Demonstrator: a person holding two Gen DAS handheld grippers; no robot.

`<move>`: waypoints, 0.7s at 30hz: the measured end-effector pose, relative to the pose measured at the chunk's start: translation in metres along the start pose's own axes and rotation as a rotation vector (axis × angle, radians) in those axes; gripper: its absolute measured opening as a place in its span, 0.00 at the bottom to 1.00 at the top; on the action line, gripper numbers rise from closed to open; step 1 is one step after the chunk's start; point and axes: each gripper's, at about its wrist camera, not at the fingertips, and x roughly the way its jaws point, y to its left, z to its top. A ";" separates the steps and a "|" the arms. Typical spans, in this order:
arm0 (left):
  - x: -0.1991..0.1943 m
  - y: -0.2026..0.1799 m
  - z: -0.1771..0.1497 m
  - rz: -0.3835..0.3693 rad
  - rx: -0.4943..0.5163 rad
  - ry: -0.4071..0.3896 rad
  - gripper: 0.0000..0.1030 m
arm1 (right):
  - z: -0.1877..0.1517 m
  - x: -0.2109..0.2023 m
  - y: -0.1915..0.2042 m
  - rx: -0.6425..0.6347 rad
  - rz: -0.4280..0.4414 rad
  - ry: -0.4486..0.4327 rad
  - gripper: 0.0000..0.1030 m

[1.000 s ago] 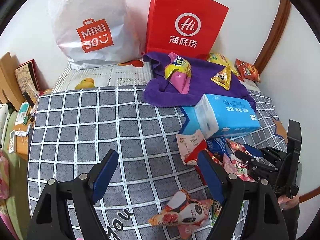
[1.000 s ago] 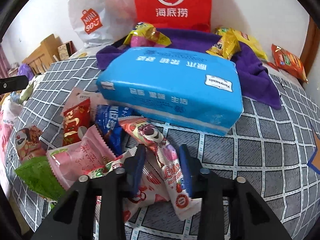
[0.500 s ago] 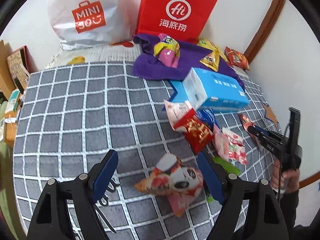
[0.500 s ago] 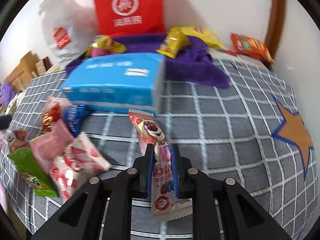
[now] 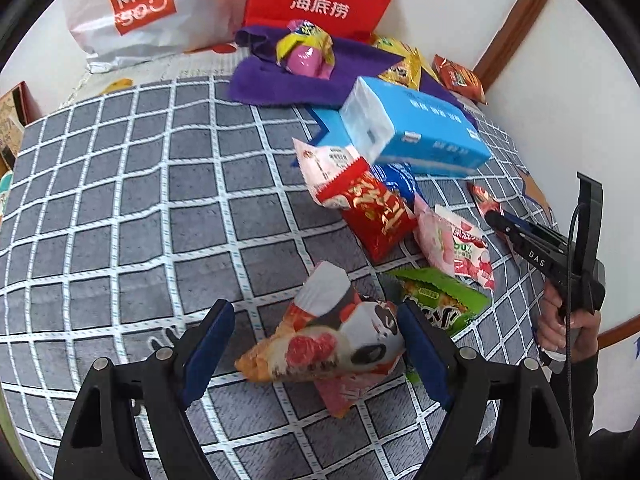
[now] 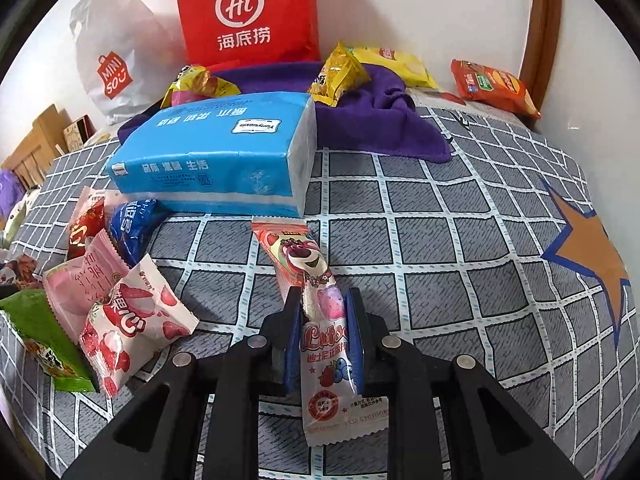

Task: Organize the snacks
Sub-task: 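Grasp panda-print snack bag with left tool while right tool lifts candy bar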

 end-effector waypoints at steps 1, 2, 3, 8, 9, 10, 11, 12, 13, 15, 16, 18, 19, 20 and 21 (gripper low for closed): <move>0.002 -0.001 -0.001 -0.002 0.001 0.001 0.80 | 0.000 0.000 0.000 0.001 0.001 -0.001 0.21; 0.003 -0.002 -0.001 -0.004 0.001 0.001 0.80 | 0.000 0.000 0.000 0.000 0.003 -0.002 0.22; 0.004 -0.002 -0.001 -0.009 -0.001 0.002 0.80 | 0.000 0.000 -0.001 -0.001 0.005 -0.004 0.22; 0.006 -0.002 -0.004 -0.031 -0.004 0.007 0.78 | -0.001 0.000 -0.001 -0.008 0.009 -0.017 0.25; 0.006 -0.002 -0.004 -0.034 -0.004 0.005 0.77 | -0.001 0.000 0.000 -0.010 0.008 -0.018 0.26; 0.006 -0.002 -0.005 -0.039 -0.003 0.004 0.74 | -0.001 0.000 0.000 -0.011 0.007 -0.019 0.27; 0.005 -0.003 -0.005 -0.049 -0.002 0.006 0.69 | -0.001 0.000 0.000 -0.013 0.006 -0.021 0.28; 0.005 -0.003 -0.005 -0.065 -0.003 0.008 0.66 | -0.001 0.000 -0.001 -0.011 0.007 -0.021 0.29; 0.005 -0.003 -0.005 -0.076 -0.004 0.008 0.60 | -0.001 0.001 -0.002 -0.010 0.008 -0.021 0.29; 0.004 -0.005 -0.005 -0.093 -0.007 0.008 0.53 | 0.000 0.001 -0.002 -0.009 0.009 -0.022 0.29; 0.003 -0.005 -0.005 -0.091 -0.006 0.001 0.51 | 0.000 0.001 -0.002 -0.009 0.009 -0.022 0.29; 0.000 -0.005 -0.004 -0.091 0.001 -0.020 0.48 | 0.000 0.001 -0.002 -0.009 0.009 -0.020 0.29; -0.001 -0.005 -0.003 -0.090 -0.001 -0.022 0.47 | 0.000 0.001 -0.002 -0.007 0.009 -0.019 0.29; -0.002 -0.004 -0.002 -0.090 -0.007 -0.024 0.45 | 0.000 0.001 -0.002 -0.003 0.010 -0.016 0.29; -0.003 -0.002 -0.001 -0.092 -0.013 -0.030 0.44 | 0.001 0.001 -0.003 0.002 0.012 -0.011 0.29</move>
